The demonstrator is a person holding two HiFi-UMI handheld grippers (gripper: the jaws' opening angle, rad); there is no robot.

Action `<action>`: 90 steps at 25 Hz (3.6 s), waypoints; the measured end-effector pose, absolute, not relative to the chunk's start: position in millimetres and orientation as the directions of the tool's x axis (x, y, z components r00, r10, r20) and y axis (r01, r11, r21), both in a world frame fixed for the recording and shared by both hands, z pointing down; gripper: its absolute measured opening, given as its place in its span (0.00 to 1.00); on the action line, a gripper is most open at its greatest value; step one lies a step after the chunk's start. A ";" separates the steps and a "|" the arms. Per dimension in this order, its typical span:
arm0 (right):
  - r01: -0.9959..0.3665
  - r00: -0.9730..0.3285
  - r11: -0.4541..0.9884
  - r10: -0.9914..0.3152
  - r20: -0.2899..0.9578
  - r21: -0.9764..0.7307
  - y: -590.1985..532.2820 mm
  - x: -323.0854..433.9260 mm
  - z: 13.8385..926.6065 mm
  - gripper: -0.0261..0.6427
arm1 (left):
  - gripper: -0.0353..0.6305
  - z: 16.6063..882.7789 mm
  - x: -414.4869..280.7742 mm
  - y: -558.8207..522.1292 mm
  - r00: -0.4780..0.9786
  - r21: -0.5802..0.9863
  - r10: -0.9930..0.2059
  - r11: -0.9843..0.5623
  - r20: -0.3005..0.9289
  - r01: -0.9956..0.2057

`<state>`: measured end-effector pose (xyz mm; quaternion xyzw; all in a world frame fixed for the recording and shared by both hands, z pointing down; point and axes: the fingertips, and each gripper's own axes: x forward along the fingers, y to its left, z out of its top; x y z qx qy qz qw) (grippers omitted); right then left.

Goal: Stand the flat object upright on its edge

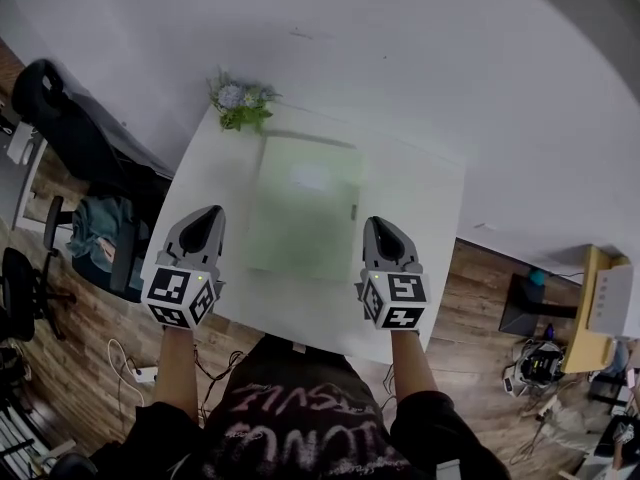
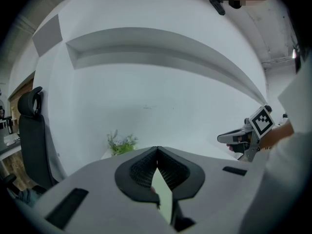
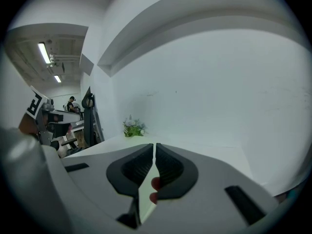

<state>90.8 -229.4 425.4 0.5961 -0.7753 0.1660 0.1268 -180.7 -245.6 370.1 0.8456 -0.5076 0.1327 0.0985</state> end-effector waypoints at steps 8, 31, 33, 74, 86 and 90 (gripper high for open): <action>-0.967 -0.254 0.229 -0.859 0.445 -0.111 -223.0 86.9 445.8 0.08 | 0.07 390.1 -171.4 -248.8 0.479 0.072 -0.799 -0.489 0.363 -0.870; -0.966 -0.258 0.217 -0.781 0.569 -0.139 -201.1 78.2 513.8 0.08 | 0.07 462.6 -162.5 -235.7 0.521 0.161 -0.712 -0.511 0.472 -0.844; -0.966 -0.257 0.219 -0.777 0.575 -0.137 -200.7 77.2 516.4 0.08 | 0.07 466.2 -161.8 -235.0 0.528 0.174 -0.705 -0.513 0.474 -0.841; -0.907 -0.420 0.247 -0.579 0.699 -0.341 -220.6 65.6 570.4 0.44 | 0.49 552.5 -141.7 -257.1 0.612 0.382 -0.439 -0.505 0.658 -0.773; -0.883 -0.466 0.213 -0.501 0.729 -0.418 -221.3 61.0 580.4 0.44 | 0.49 566.3 -136.7 -256.9 0.630 0.423 -0.377 -0.500 0.679 -0.756; -0.875 -0.482 0.216 -0.478 0.734 -0.434 -223.3 58.7 582.9 0.44 | 0.49 570.3 -135.2 -258.0 0.641 0.442 -0.352 -0.500 0.682 -0.745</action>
